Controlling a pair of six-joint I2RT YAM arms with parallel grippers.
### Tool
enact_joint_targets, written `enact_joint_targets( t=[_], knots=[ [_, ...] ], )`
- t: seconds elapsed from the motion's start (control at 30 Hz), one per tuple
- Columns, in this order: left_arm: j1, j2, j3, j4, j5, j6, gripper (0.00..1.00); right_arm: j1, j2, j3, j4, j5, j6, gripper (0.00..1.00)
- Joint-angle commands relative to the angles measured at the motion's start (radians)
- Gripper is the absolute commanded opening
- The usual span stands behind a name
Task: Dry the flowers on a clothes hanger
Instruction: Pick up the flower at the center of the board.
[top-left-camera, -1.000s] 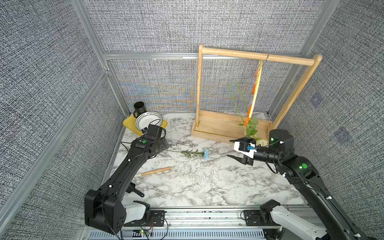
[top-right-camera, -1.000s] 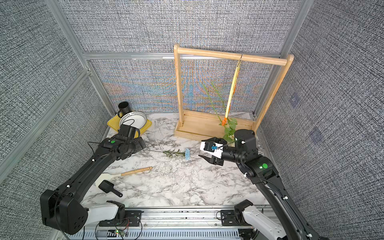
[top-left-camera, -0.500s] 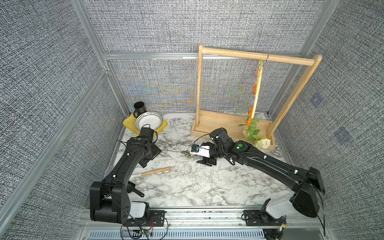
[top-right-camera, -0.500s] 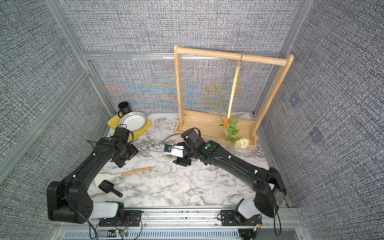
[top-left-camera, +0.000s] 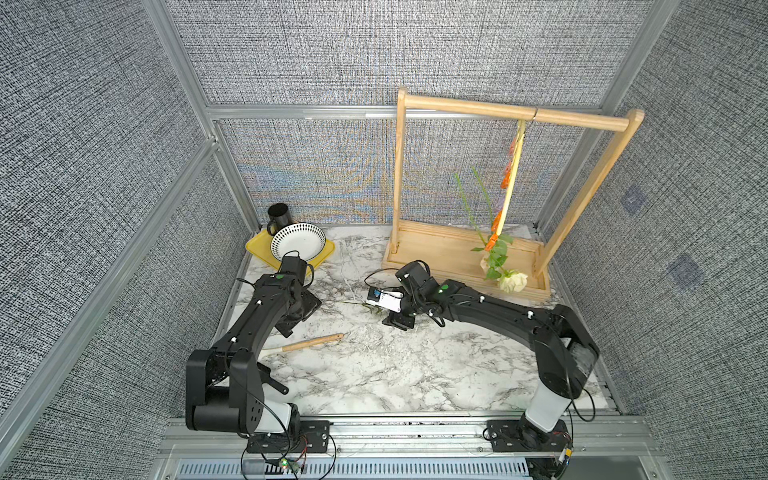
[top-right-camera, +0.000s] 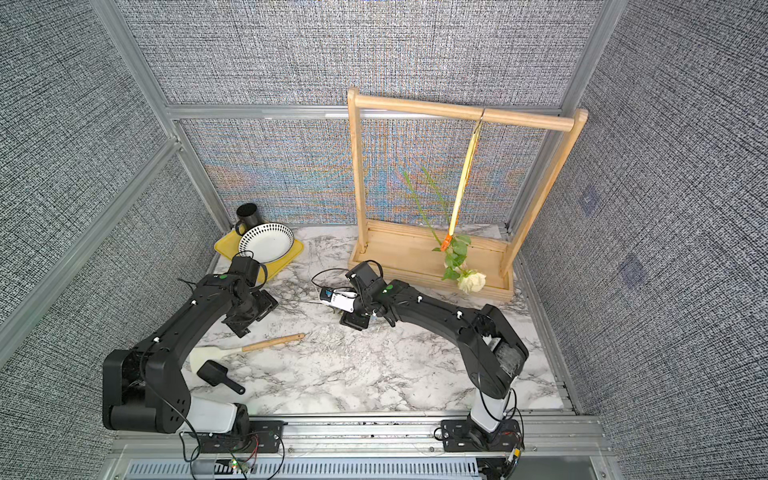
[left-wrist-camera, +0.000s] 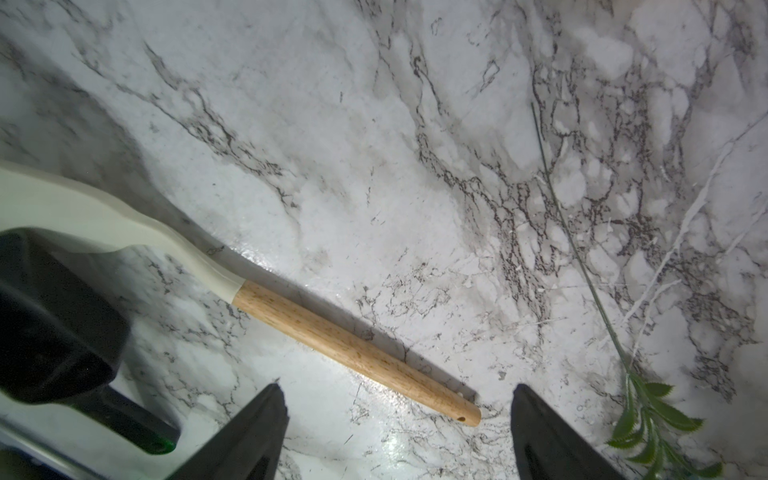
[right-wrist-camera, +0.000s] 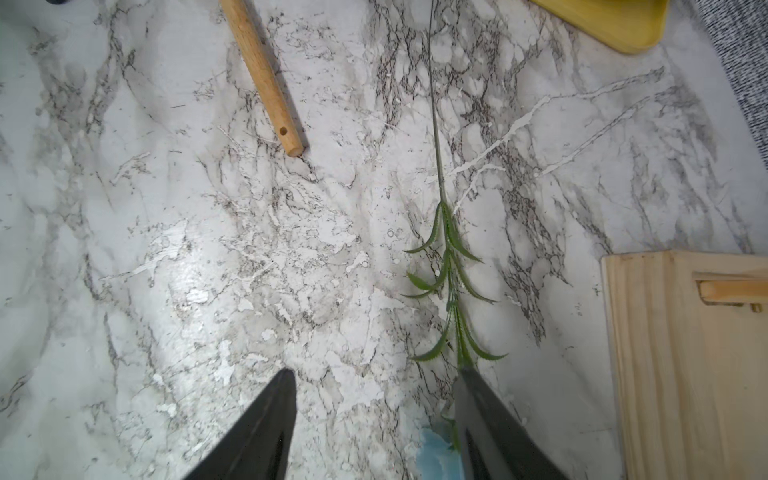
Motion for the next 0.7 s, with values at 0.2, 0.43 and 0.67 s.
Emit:
enact_joint_targets(
  t=[0.2,0.43,0.67],
  knots=[
    [0.009,0.062,0.039,0.022,0.081,0.044,0.87,-0.056,0.179,0.135,-0.014,-0.022,0.019,0.63],
    [0.013,0.091,0.046,0.037,0.082,0.054,0.88,-0.084,0.301,0.252,-0.075,-0.069,-0.004,0.63],
    [0.016,0.124,0.061,0.049,0.14,0.076,0.89,-0.123,0.398,0.348,-0.165,-0.166,-0.014,0.47]
  ],
)
